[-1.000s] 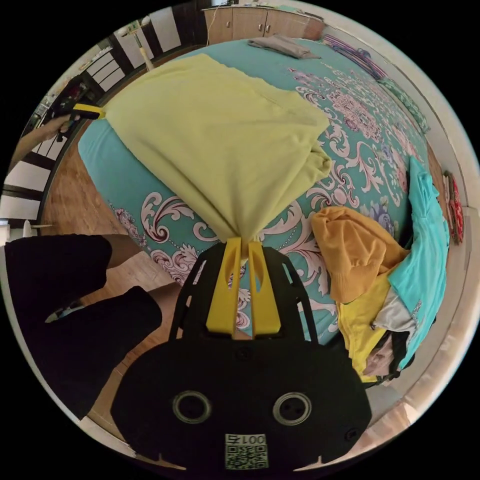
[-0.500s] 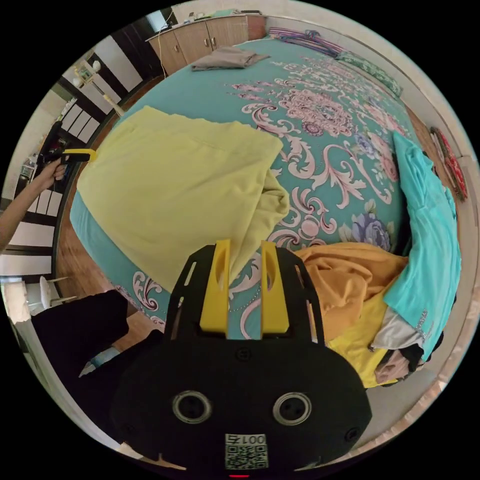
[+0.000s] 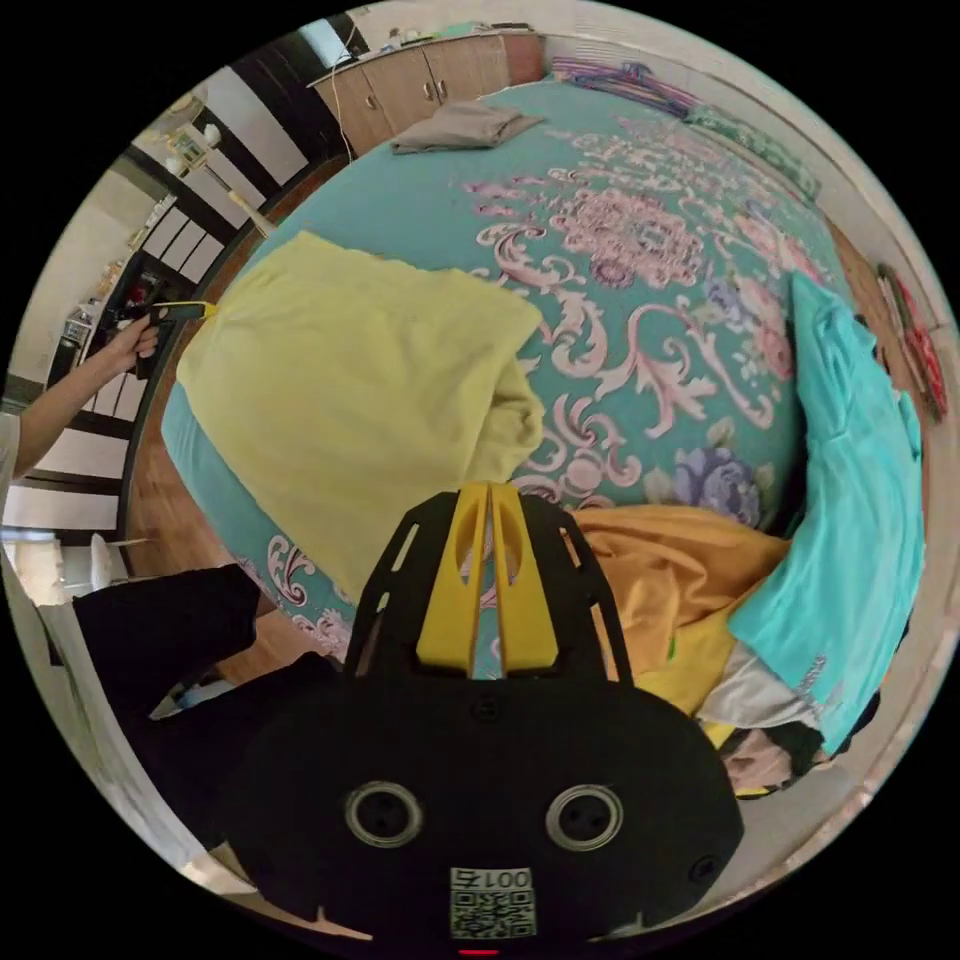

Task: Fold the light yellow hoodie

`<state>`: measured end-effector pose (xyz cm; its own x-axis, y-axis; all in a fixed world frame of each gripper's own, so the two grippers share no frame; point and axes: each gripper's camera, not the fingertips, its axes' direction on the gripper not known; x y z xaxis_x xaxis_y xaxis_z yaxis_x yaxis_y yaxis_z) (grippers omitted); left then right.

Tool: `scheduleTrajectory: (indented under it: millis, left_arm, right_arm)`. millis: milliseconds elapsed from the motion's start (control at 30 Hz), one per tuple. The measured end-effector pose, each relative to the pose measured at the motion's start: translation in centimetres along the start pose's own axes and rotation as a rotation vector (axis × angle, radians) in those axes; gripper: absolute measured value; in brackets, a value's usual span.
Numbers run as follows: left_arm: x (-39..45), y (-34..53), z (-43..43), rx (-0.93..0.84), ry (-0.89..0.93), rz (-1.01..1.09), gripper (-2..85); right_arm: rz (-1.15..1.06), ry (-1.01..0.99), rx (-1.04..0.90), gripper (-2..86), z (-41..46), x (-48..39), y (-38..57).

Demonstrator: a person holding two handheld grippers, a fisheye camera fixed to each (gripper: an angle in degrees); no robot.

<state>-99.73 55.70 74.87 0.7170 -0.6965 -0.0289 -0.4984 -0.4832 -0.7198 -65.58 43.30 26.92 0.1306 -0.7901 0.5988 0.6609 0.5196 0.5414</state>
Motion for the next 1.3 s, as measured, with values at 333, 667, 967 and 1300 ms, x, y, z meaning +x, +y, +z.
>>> scheduleTrajectory:
  millis: [333, 667, 967, 1300]
  left_arm:
    - [1.4, -11.1, 7.7, -0.097, -0.064, 0.107, 6.7]
    - [-1.0, -12.0, 9.9, 0.020, -0.042, 0.144, -1.0]
    - [-4.8, -9.8, 13.7, 0.105, -0.162, -0.065, 1.9]
    - [15.1, 1.8, 19.4, 0.033, 0.122, 0.536, 6.4]
  right_arm:
    - [0.016, -0.011, -0.031, 10.6, 6.7, 5.4, -11.7]
    - [0.107, -0.029, 0.143, 2.0, 2.9, 9.0, -10.1]
    - [0.032, 0.154, 0.049, 2.5, 5.3, 9.6, -8.0]
    - [0.045, -0.193, 0.014, 12.2, 5.8, 14.1, 0.2]
